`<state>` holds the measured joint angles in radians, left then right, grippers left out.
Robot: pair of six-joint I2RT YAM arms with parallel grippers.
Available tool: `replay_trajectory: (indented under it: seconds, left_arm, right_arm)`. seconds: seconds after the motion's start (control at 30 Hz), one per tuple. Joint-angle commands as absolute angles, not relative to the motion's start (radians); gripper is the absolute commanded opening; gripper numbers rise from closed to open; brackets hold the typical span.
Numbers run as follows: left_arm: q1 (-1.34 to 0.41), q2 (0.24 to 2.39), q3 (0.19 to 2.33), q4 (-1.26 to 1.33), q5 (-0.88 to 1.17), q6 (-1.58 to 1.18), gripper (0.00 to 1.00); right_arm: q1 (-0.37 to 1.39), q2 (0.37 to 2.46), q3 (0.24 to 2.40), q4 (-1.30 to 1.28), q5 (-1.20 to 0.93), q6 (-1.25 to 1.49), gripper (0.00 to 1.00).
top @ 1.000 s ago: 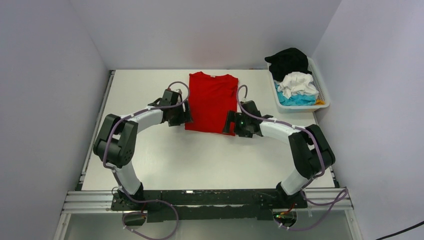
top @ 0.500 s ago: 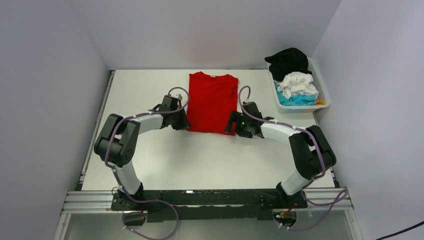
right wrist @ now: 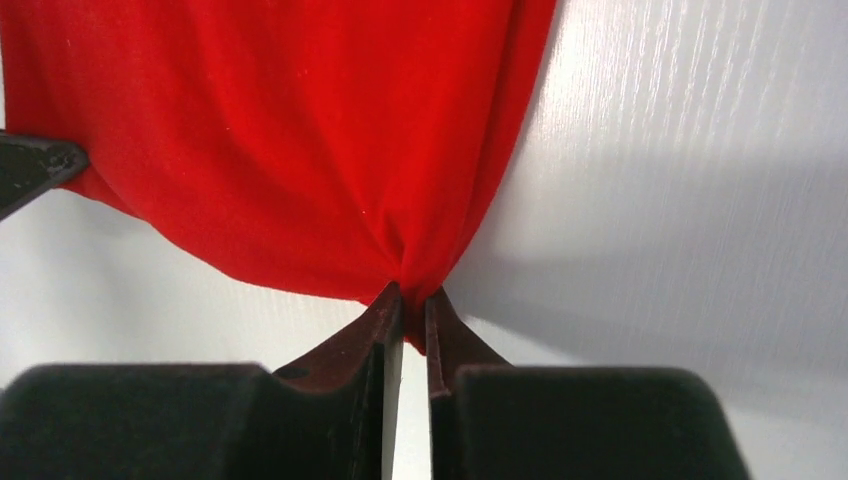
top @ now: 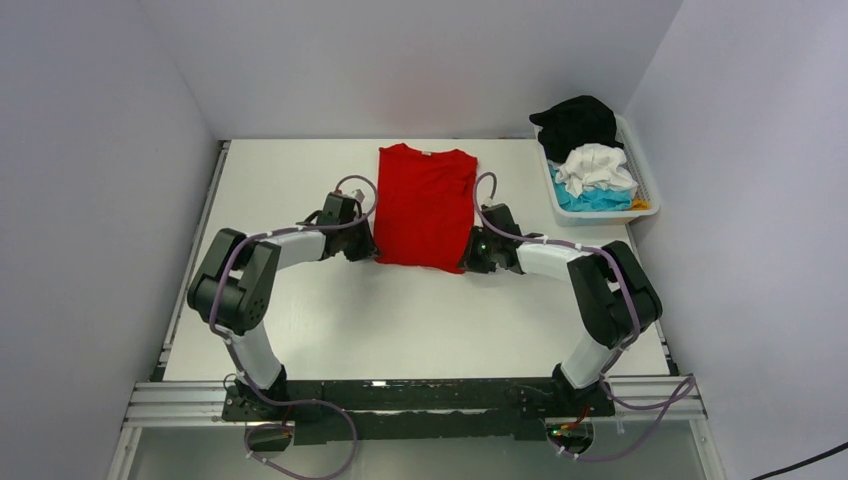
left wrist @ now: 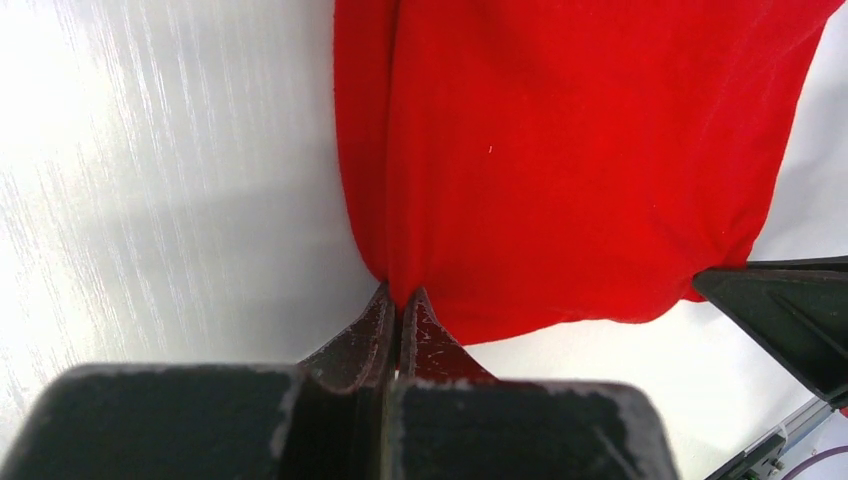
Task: Fold and stack the t-shirts
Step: Grab one side of the 2/3 rectangular tshirt with both arms, then fold the long partially folded tshirt into a neat square
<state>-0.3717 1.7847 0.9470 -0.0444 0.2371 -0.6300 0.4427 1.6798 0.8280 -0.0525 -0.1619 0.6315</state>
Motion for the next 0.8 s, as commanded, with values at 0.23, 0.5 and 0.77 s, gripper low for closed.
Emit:
replay_trajectory:
  seconds: [0.23,0.5,0.77]
  left_arm:
    - [-0.488,1.435,0.728,-0.271,0.079,-0.636,0.0]
    - [-0.638,1.046,0.701,-0.602,-0.055,-0.696,0.0]
    - [-0.655,0.809,0.742,-0.556,-0.017,-0.657,0.0]
  right_arm:
    - [0.475,1.407,0.705,-0.343,-0.453,0.561,0.1]
    - [0.487,1.191,0.761,-0.725,-0.771,0.408,0.09]
    - [0.419,1.121,0.875,-0.809,-0.873,0.334,0.08]
